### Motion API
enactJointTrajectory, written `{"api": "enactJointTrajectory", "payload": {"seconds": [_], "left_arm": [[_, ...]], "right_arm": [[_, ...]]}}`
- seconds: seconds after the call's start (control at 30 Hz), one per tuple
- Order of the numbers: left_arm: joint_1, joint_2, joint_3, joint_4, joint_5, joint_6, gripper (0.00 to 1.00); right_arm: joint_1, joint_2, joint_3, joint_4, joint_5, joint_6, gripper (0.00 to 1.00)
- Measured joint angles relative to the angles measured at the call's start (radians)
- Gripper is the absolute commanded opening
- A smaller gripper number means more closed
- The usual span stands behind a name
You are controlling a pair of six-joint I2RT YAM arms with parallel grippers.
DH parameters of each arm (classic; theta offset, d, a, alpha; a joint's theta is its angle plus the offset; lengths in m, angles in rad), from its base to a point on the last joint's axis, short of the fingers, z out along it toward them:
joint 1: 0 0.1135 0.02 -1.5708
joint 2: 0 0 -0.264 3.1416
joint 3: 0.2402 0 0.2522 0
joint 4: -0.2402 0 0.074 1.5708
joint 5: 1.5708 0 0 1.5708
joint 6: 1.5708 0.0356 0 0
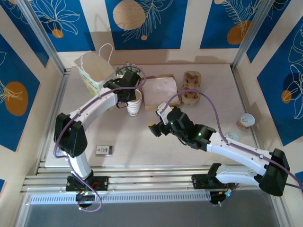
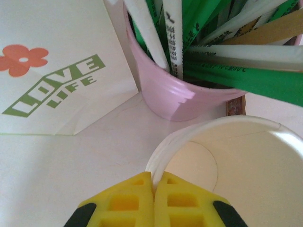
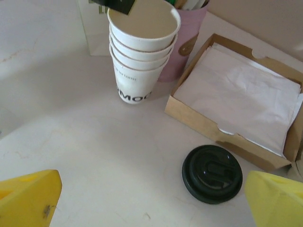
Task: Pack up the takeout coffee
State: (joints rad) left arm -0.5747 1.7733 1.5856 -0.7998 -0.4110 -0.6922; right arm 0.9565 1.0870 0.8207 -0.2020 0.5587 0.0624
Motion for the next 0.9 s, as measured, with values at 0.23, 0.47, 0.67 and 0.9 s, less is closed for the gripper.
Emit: {"api": "enactJointTrajectory", "payload": {"seconds": [0.23, 0.47, 0.67, 0.9], "left_arm": [[0.0, -0.037, -0.044, 0.022, 0.047, -0.044, 0.0], [0.0, -0.05, -0.089, 0.057, 0.097, -0.077, 0.0], [0.0, -0.062, -0.102, 0.06, 0.118, -0.089, 0.0], [0.0, -0.082, -0.102, 0.06, 0.122, -0.088, 0.0]], "right_arm": [[0.0, 0.081, -0.157, 0.34, -0.05, -0.056, 0.99], [-0.024, 0.256, -0.196, 0.638, -0.122, -0.111, 0.99], [-0.045, 0.42, -0.19, 0.799, -0.138, -0.145, 0.99], [-0.07, 0.53, -0.153, 0.929, -0.148, -0.162, 0.99]]}}
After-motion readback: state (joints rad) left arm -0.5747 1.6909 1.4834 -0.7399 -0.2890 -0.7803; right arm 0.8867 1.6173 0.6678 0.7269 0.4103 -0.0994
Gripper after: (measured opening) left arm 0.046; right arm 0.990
